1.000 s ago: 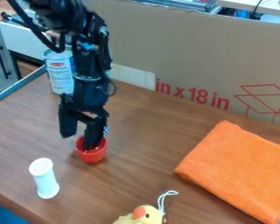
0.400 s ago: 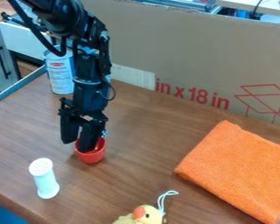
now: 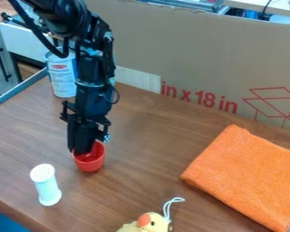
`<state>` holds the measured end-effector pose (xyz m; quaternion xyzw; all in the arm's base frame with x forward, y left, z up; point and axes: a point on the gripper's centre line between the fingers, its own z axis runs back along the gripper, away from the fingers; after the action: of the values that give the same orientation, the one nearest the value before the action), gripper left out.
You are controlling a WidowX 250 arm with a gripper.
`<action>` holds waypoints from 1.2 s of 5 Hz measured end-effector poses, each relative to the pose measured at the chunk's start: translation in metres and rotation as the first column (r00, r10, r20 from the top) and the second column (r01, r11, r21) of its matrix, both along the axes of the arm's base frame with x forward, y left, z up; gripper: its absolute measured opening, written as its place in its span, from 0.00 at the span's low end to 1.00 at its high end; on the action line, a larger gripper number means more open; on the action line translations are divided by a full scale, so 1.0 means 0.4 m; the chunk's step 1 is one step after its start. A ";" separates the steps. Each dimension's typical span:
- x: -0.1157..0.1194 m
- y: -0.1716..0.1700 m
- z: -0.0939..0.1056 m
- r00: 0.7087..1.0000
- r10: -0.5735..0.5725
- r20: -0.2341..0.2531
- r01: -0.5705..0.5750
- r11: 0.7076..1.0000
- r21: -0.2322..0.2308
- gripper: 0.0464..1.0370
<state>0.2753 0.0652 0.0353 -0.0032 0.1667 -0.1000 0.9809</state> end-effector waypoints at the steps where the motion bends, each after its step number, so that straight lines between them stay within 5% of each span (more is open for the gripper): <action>1: -0.002 -0.002 0.010 1.000 -0.012 -0.019 0.011 1.000 -0.013 0.05; 2: 0.011 -0.025 0.037 0.998 -0.067 -0.005 0.067 0.998 0.000 0.05; 4: 0.160 -0.076 0.154 0.973 -0.085 0.216 0.096 0.995 -0.041 0.05; 6: 0.257 0.016 0.088 0.983 0.030 0.181 -0.025 0.999 -0.029 0.05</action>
<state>0.3782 0.0714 0.0704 -0.0095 0.0752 -0.0887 0.9932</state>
